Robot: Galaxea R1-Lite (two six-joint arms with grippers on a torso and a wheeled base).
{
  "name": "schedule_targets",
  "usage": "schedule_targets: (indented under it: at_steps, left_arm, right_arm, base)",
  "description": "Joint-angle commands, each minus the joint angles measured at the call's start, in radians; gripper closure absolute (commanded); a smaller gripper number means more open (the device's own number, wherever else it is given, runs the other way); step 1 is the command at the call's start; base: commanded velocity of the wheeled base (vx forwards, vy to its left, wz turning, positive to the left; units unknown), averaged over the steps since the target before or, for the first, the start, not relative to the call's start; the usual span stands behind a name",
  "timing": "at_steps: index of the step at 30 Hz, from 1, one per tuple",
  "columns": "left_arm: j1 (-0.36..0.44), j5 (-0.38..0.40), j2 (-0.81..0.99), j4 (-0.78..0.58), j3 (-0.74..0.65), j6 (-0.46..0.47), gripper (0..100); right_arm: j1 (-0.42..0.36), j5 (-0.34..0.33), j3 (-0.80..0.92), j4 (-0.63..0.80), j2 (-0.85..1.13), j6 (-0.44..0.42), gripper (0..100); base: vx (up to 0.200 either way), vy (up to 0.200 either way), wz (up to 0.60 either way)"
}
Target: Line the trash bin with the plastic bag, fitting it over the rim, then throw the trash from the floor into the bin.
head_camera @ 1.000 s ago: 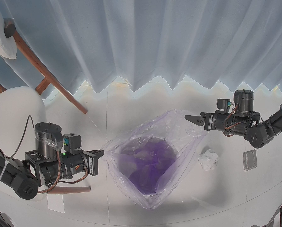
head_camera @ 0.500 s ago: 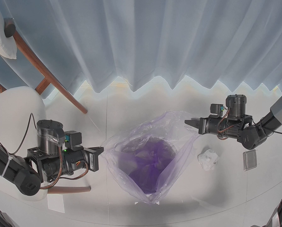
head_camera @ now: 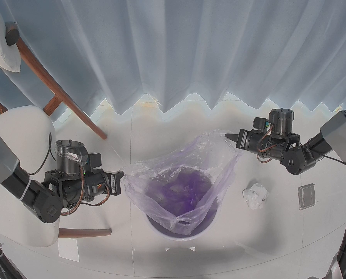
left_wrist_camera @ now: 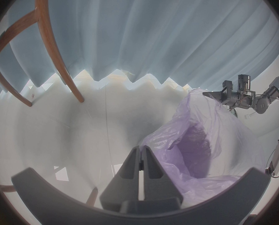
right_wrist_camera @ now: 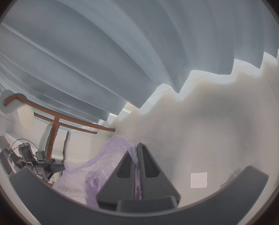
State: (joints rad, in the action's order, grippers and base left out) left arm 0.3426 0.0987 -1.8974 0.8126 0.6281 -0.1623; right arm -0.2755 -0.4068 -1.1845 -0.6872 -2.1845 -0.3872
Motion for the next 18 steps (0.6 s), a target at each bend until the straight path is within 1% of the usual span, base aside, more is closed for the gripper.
schedule_targets:
  at_steps: [1,8,18]
  left_arm:
    - [-0.033,-0.005,-0.074,0.000,0.022,0.001,100]
    - [-0.054,-0.008,-0.141,0.000,0.056,0.003,100]
    - [-0.050,-0.034,-0.207,0.000,0.045,0.012,100]
  right_arm:
    - [-0.014,0.014,-0.089,0.003,-0.093,-0.004,100]
    - [-0.017,0.028,-0.155,0.011,-0.150,-0.005,100]
    - [-0.010,0.037,-0.130,0.002,-0.189,-0.004,100]
  base:
    - [0.000,0.000,0.00]
    - [0.000,0.000,0.00]
    - [0.000,0.000,0.00]
